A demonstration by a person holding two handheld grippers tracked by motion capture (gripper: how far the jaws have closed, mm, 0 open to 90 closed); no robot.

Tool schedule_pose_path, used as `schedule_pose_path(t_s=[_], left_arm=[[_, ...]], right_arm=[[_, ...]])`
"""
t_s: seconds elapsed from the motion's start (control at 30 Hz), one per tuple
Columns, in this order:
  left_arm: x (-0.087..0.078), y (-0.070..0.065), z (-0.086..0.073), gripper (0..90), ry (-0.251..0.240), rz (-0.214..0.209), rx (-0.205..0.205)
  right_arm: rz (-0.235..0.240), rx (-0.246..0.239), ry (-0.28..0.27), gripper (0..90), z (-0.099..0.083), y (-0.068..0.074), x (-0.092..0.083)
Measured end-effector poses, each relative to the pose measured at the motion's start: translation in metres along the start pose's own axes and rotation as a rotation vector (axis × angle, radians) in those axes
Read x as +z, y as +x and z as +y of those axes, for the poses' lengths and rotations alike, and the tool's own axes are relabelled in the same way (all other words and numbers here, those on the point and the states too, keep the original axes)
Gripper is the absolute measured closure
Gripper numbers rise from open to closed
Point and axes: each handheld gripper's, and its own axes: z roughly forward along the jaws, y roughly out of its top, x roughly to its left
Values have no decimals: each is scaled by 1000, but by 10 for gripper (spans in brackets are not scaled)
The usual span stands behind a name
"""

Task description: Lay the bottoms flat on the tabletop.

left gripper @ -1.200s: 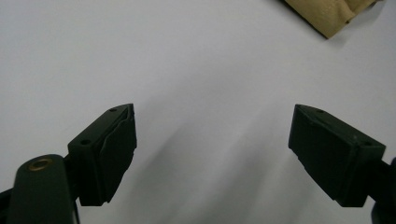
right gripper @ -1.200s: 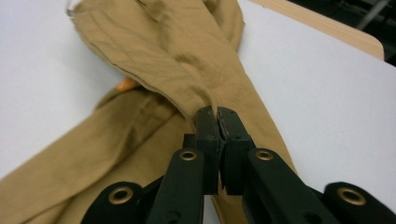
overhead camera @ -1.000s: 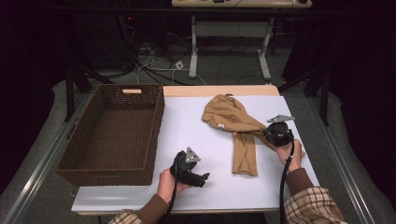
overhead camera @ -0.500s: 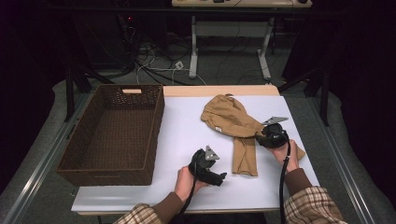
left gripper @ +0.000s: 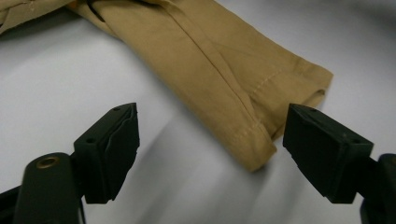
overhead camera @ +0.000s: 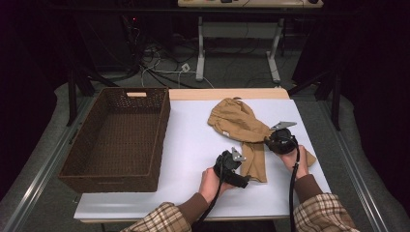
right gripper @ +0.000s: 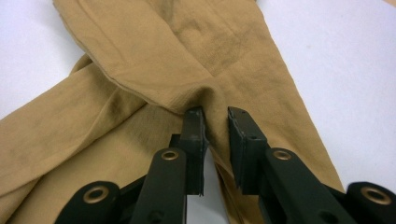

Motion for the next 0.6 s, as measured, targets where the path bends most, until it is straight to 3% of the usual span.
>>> schedule_pose_path(t_s=[0.13, 0.2, 0.3, 0.5, 0.6], left_arm=[[8, -1, 1, 320, 20, 17, 7], [9, -2, 0, 368, 3, 27, 16], [8, -1, -1, 517, -13, 24, 25], [8, 2, -2, 771, -26, -23, 31], [6, 4, -3, 850, -29, -33, 26]], right_arm=[[-2, -4, -2, 804, 0, 2, -1], [-1, -6, -6, 824, 1, 2, -2], [1, -6, -7, 856, 1, 3, -3], [-3, -11, -9, 882, 2, 5, -5], [-2, -11, -13, 885, 2, 5, -6]])
